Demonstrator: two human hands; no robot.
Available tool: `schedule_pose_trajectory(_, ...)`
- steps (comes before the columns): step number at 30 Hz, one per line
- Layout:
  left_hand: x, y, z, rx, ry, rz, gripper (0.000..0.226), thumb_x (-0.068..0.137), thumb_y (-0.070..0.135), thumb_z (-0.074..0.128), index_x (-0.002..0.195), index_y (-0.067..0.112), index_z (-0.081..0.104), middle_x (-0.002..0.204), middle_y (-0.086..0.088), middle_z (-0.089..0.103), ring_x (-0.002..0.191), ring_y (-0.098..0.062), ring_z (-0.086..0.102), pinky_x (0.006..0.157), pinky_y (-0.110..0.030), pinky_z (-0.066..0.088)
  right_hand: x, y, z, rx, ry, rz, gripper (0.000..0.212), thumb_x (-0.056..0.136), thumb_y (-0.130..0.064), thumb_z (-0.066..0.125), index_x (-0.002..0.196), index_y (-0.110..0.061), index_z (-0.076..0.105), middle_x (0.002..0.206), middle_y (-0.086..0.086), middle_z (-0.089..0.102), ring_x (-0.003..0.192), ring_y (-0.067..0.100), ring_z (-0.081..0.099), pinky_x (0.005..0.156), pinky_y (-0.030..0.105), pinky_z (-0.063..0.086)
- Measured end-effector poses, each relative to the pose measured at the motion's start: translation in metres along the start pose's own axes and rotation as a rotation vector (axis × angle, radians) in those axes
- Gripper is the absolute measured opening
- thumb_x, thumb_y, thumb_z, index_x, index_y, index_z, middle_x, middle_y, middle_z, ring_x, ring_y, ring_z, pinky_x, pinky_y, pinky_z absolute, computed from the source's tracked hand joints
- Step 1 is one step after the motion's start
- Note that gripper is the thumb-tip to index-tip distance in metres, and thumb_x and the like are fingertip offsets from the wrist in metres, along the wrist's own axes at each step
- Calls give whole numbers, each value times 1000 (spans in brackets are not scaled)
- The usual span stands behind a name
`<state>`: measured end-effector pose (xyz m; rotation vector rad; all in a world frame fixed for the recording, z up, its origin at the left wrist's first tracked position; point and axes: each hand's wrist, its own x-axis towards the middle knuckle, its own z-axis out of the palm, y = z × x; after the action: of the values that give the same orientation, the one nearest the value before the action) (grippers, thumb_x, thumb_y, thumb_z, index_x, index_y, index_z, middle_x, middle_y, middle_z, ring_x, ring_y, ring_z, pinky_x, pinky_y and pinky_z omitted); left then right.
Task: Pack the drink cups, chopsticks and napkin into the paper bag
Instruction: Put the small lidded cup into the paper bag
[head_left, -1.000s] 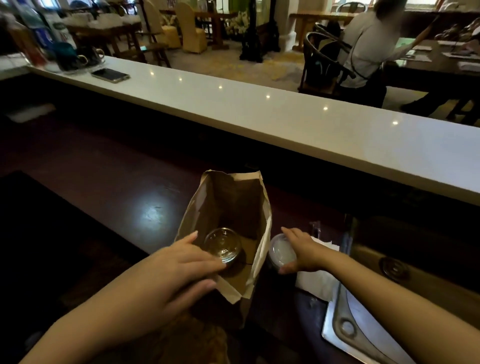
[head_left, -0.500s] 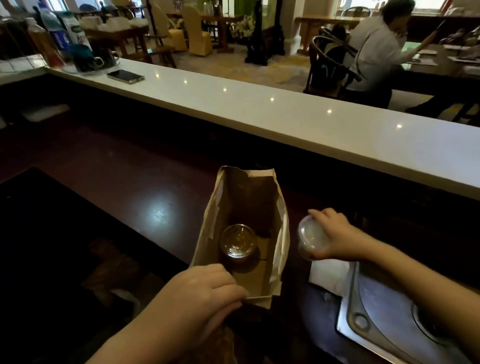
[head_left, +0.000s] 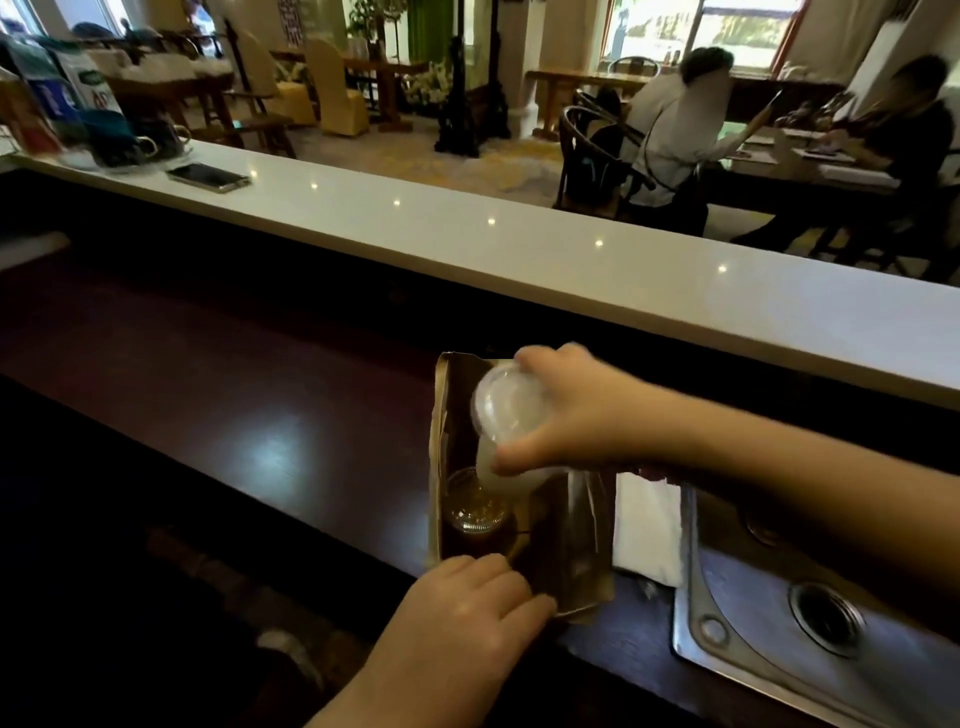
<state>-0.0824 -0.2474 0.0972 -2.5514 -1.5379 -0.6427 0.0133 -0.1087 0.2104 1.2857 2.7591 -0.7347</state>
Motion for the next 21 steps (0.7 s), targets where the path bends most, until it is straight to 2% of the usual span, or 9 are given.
schedule_pose_trajectory(6, -4, -1, -2, -14, 7, -10, 20, 74, 31, 53, 77, 32, 73, 63, 16, 66, 60, 1, 60, 50, -16, 48, 24, 6, 75, -166, -160, 141, 93, 70, -40, 75, 143, -15, 22, 144, 13, 27, 133, 35, 27, 106, 43, 38)
schedule_pose_trajectory(11, -5, -1, -5, -73, -50, -28, 21, 81, 37, 50, 78, 33, 71, 66, 16, 65, 63, 1, 59, 50, -17, 48, 35, 10, 112, -272, -280, 16, 82, 77, -25, 71, 142, -12, 22, 142, 16, 25, 129, 37, 28, 106, 45, 35)
schedule_pose_trajectory(13, -5, -6, -10, -94, -40, -62, 23, 84, 40, 48, 82, 34, 70, 70, 17, 66, 67, 2, 60, 59, -18, 51, 40, 12, 124, -283, -280, -27, 76, 81, -24, 65, 143, -14, 21, 144, 16, 23, 128, 37, 28, 105, 46, 34)
schedule_pose_trajectory(14, -5, -11, -13, -85, -25, -84, 25, 85, 42, 47, 81, 33, 70, 70, 16, 67, 69, 2, 60, 70, -21, 51, 41, 13, 128, -287, -274, -51, 71, 85, -25, 61, 143, -14, 22, 145, 16, 23, 128, 37, 28, 105, 46, 33)
schedule_pose_trajectory(16, -5, -23, -18, -6, -15, -128, 34, 88, 47, 41, 78, 32, 70, 69, 17, 67, 73, 2, 62, 93, -30, 41, 41, 16, 135, -300, -291, -96, 63, 90, -28, 53, 143, -14, 23, 148, 17, 22, 131, 38, 26, 107, 48, 32)
schedule_pose_trajectory(17, -6, -28, -21, 38, -24, -136, 40, 90, 50, 35, 76, 33, 69, 69, 18, 66, 75, 3, 62, 98, -32, 35, 40, 17, 136, -300, -313, -110, 65, 89, -30, 54, 144, -15, 22, 149, 17, 20, 132, 38, 25, 108, 48, 31)
schedule_pose_trajectory(19, -12, -35, -22, 69, -52, -120, 48, 92, 53, 28, 72, 35, 68, 67, 19, 65, 76, 5, 61, 100, -32, 33, 36, 21, 137, -288, -358, -119, 77, 84, -31, 63, 145, -16, 19, 148, 16, 20, 133, 39, 24, 109, 48, 31)
schedule_pose_trajectory(21, -20, -37, -20, 31, -65, -87, 47, 92, 53, 32, 68, 33, 68, 64, 17, 64, 74, 1, 62, 98, -32, 36, 32, 25, 138, -294, -383, -145, 88, 78, -31, 70, 146, -16, 17, 147, 16, 21, 132, 39, 25, 108, 48, 31)
